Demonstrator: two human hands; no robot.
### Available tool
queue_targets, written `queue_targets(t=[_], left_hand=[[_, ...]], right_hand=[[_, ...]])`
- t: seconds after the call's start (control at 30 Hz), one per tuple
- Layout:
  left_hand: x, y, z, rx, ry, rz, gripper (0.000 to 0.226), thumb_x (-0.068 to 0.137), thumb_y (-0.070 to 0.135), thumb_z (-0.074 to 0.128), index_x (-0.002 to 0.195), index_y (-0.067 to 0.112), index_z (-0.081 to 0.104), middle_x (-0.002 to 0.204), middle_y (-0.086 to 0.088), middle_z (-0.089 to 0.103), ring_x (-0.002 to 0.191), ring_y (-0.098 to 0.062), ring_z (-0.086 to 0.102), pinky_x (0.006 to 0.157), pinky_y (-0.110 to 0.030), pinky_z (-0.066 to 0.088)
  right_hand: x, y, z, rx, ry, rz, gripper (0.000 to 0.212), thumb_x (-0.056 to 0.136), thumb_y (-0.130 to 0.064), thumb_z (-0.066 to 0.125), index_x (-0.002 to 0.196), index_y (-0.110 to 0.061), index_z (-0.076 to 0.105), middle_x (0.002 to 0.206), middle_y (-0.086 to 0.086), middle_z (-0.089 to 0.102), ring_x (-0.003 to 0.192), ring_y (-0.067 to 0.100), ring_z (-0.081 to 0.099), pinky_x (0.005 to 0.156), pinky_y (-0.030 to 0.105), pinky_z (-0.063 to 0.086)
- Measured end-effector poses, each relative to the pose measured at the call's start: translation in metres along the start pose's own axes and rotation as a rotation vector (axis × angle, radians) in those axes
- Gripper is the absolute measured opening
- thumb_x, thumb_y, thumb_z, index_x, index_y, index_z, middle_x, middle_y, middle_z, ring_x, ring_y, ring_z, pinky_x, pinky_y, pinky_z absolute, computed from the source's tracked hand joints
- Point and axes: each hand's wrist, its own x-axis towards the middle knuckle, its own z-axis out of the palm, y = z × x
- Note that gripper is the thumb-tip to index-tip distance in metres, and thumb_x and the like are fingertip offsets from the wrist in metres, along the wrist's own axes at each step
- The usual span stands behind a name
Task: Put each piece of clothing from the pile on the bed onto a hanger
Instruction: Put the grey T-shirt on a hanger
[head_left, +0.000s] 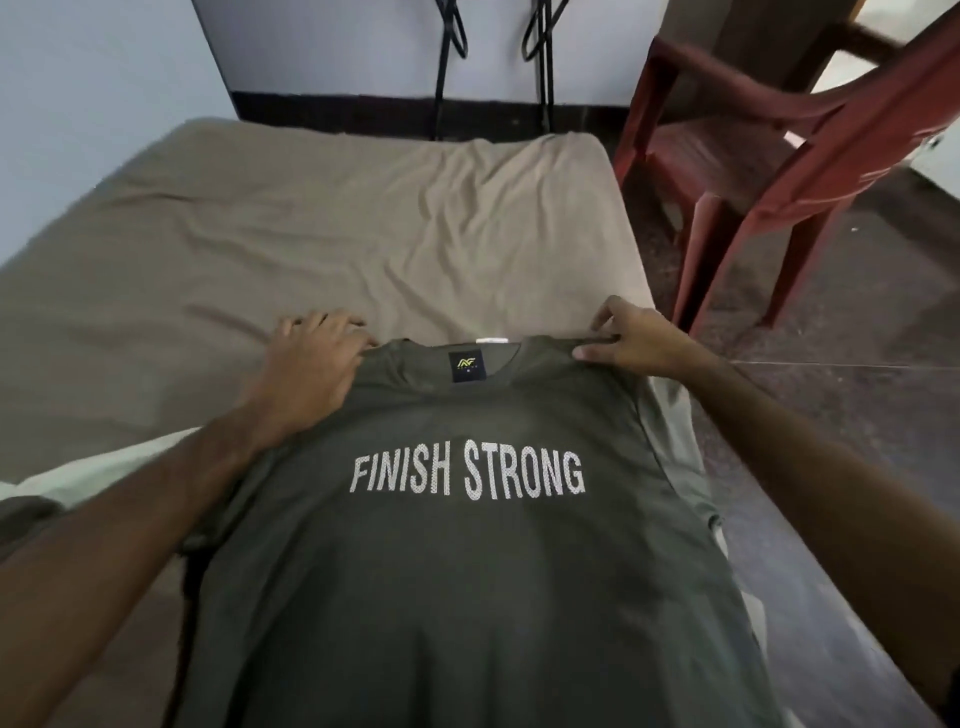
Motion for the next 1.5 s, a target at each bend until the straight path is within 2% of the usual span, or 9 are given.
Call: queue_targets(t=[0.2,0.37,0.47,0.63,0.8,1.0,1.13,1.3,1.5], left_hand=[[0.033,0.022,0.018,-0.187,-0.418,-0.121,0.075,0.086,0.056,0.067,0.146,0.024,0.037,0.144,-0.005,0.046,0.133,-0.029,0.044,0.101,-0.049,0.039],[0.033,0.027,0.014,-0.154,-0.366,-0.204,0.042,0.086,0.045,0.071,0.119,0.028,0.053,0.127,0.002,0.059,0.122,-0.024,0.052,0.095,-0.046,0.038],[0.024,0.037,0.001,0.091,-0.189,-0.152,0.052,0.077,0.037,0.08,0.12,0.024,0.054,0.119,-0.003,0.054,0.11,-0.027,0.051,0.087,-0.047,0.039],[-0.028,0.084,-0.05,-0.129,-0.174,-0.118,0.049,0.082,0.036,0.073,0.122,0.02,0.05,0.121,-0.008,0.048,0.109,-0.034,0.052,0.088,-0.052,0.047],[-0.175,0.15,-0.142,-0.269,-0.6,0.457,0.029,0.089,0.059,0.045,0.099,0.032,0.051,0.105,0.01,0.053,0.102,-0.013,0.057,0.078,-0.036,0.045],[-0.275,0.167,-0.191,-0.083,-0.957,0.498,0.05,0.081,0.065,0.064,0.113,0.03,0.049,0.119,0.008,0.048,0.111,-0.016,0.052,0.082,-0.035,0.038],[-0.305,0.182,-0.196,0.034,-0.944,0.481,0.09,0.068,0.062,0.078,0.136,0.018,0.037,0.133,-0.005,0.039,0.113,-0.026,0.051,0.089,-0.039,0.045],[-0.34,0.207,-0.194,0.19,-0.871,0.364,0.1,0.066,0.051,0.082,0.143,0.013,0.029,0.138,-0.011,0.037,0.116,-0.034,0.053,0.091,-0.047,0.049],[-0.346,0.229,-0.198,0.228,-0.694,0.316,0.041,0.09,0.028,0.057,0.126,0.014,0.042,0.123,-0.01,0.056,0.103,-0.031,0.064,0.087,-0.042,0.042]], right_hand=[[-0.007,0.013,-0.053,-0.111,-0.541,0.011,0.054,0.07,-0.017,0.091,0.114,-0.019,0.059,0.111,0.001,0.067,0.102,0.019,0.066,0.084,0.028,0.056],[-0.018,0.034,-0.058,-0.493,0.226,0.026,0.034,0.081,-0.007,0.065,0.113,-0.015,0.056,0.115,0.012,0.055,0.11,0.038,0.055,0.085,0.046,0.047],[-0.06,0.024,-0.03,-0.539,0.425,-0.102,0.042,0.084,-0.009,0.058,0.125,-0.017,0.053,0.123,0.011,0.047,0.11,0.036,0.047,0.087,0.051,0.043],[-0.159,-0.012,0.029,-0.47,0.293,-0.4,0.042,0.08,-0.025,0.068,0.117,-0.017,0.052,0.123,0.009,0.049,0.106,0.035,0.049,0.082,0.048,0.046],[-0.305,-0.032,0.075,-0.237,0.044,-0.54,0.04,0.089,-0.049,0.06,0.12,-0.024,0.057,0.116,0.002,0.049,0.102,0.026,0.051,0.083,0.046,0.048],[-0.448,-0.027,0.107,-0.478,-0.315,-0.639,0.077,0.079,-0.078,0.047,0.139,-0.029,0.043,0.125,-0.002,0.045,0.108,0.022,0.047,0.088,0.042,0.047],[-0.48,-0.032,0.126,-0.651,-0.086,-0.648,0.053,0.076,-0.047,0.058,0.124,-0.024,0.052,0.115,0.002,0.052,0.096,0.025,0.054,0.071,0.039,0.052],[-0.488,-0.041,0.124,-0.684,0.065,-0.453,0.033,0.08,-0.016,0.057,0.111,-0.02,0.046,0.102,0.004,0.056,0.085,0.028,0.059,0.055,0.039,0.053],[-0.486,-0.047,0.1,-0.299,0.016,-0.099,0.025,0.089,-0.012,0.047,0.108,-0.021,0.061,0.115,0.006,0.066,0.107,0.032,0.063,0.081,0.04,0.05]])
